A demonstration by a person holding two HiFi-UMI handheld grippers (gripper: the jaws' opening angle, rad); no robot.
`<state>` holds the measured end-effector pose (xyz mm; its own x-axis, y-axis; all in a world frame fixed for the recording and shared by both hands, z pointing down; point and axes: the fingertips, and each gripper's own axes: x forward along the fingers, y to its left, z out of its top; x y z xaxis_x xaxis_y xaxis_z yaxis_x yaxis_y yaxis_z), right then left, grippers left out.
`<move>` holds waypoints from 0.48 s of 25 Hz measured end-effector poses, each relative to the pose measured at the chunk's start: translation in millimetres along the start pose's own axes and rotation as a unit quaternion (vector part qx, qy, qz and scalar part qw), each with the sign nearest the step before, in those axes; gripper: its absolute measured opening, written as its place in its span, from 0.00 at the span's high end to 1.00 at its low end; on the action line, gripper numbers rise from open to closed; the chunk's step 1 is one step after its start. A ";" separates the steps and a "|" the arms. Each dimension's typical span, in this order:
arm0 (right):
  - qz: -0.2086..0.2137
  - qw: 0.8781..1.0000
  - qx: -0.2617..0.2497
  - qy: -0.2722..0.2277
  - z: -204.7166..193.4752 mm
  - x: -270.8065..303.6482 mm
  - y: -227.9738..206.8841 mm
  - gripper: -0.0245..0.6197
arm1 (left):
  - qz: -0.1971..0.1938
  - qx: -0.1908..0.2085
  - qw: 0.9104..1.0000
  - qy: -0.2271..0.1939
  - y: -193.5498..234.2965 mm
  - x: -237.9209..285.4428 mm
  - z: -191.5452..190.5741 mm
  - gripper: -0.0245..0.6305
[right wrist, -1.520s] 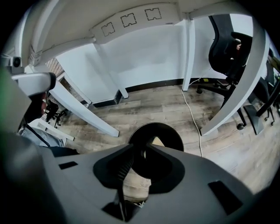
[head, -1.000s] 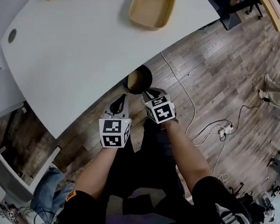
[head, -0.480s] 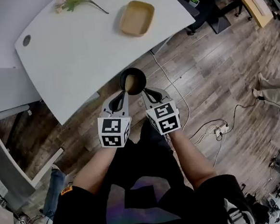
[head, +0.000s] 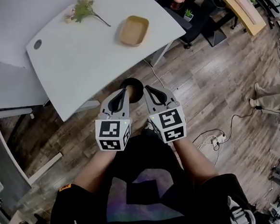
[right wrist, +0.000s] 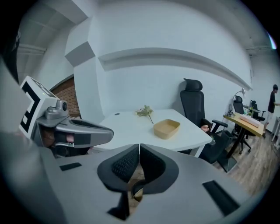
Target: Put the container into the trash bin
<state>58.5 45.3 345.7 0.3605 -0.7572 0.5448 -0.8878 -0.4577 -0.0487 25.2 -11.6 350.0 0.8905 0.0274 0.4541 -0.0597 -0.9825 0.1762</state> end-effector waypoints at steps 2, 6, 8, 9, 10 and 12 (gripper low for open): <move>-0.004 1.000 0.001 -0.005 2.9 -2.4 -2.5 0.93 | 0.002 0.006 1.000 -0.005 -0.8 0.4 5.1 0.95; -0.001 1.000 0.001 -0.007 4.0 -7.9 -3.0 0.93 | 0.007 0.013 1.000 -0.011 -4.6 -0.4 11.8 0.95; 0.001 1.000 0.000 -0.010 5.6 -10.3 -3.3 0.93 | 0.010 0.015 1.000 -0.012 -6.6 -1.3 14.2 0.95; 0.001 1.000 0.000 -0.011 5.9 -10.9 -3.7 0.93 | 0.011 0.017 1.000 -0.013 -7.5 -1.6 14.7 0.95; 0.002 1.000 0.001 -0.011 5.8 -11.2 -4.3 0.93 | 0.012 0.018 1.000 -0.014 -8.3 -1.6 14.8 0.95; 0.003 1.000 0.001 -0.013 6.5 -11.5 -6.4 0.93 | 0.014 0.021 1.000 -0.015 -9.5 -1.5 15.4 0.95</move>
<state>61.9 53.9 334.3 0.3624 -0.7721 0.5220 -0.8892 -0.4542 -0.0545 31.4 -5.1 334.2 0.9018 -0.0053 0.4322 -0.0662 -0.9898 0.1261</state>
